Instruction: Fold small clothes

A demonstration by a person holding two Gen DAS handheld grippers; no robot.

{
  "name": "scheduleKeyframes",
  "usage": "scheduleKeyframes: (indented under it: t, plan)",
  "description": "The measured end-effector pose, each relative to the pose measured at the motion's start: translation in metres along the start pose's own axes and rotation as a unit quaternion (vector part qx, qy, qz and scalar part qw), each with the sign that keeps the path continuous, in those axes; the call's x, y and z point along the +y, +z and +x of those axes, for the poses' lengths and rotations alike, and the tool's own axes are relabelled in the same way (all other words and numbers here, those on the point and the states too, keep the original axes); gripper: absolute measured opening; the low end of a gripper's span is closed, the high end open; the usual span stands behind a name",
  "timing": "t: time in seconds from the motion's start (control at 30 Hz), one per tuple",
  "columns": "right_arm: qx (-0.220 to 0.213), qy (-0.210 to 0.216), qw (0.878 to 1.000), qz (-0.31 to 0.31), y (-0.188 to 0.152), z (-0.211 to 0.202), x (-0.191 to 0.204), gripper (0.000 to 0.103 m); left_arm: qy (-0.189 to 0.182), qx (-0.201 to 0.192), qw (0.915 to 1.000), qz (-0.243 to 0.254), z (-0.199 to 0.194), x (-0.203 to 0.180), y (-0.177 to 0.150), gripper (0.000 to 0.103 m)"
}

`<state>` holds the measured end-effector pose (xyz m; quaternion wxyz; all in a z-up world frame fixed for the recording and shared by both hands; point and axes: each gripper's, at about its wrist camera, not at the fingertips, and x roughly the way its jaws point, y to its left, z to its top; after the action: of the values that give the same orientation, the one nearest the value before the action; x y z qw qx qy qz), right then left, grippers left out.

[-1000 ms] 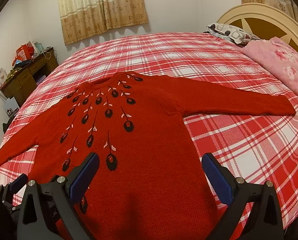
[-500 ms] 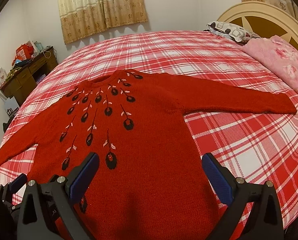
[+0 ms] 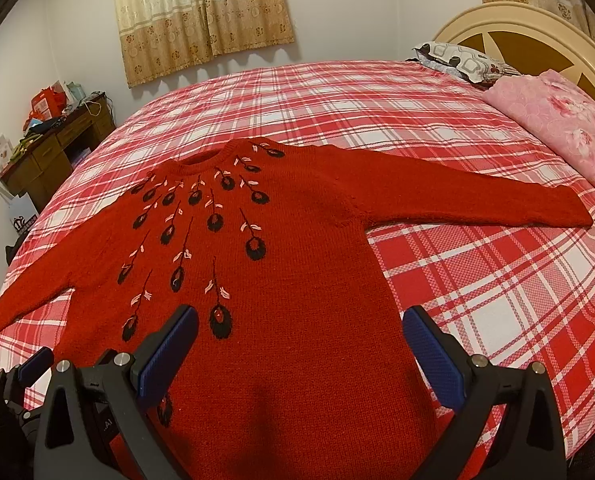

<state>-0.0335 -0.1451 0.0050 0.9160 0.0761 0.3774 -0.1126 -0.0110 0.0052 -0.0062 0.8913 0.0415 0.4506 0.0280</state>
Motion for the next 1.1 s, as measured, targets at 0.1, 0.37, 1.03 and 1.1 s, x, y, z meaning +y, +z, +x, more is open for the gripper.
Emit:
scheduleKeyframes:
  t: [0.1, 0.37, 1.03, 1.1]
  plan:
    - [-0.001, 0.0, 1.0, 0.001, -0.0008, 0.0008, -0.0006, 0.102, 0.0, 0.0, 1.0, 0.0, 0.0, -0.0001, 0.0, 0.091]
    - [0.002, 0.001, 1.0, 0.0, -0.0004, 0.0006, -0.0011, 0.102, 0.0, 0.0, 1.0, 0.0, 0.0, -0.0003, 0.0002, 0.091]
    - [0.005, 0.002, 1.0, 0.003, -0.0007, 0.0028, -0.0009, 0.102, -0.001, 0.004, 1.0, -0.001, 0.0006, -0.0012, 0.0005, 0.091]
    - [0.006, 0.002, 1.0, 0.002, -0.0008, 0.0029, -0.0008, 0.102, -0.001, 0.004, 1.0, -0.001, 0.0006, -0.0011, 0.0003, 0.091]
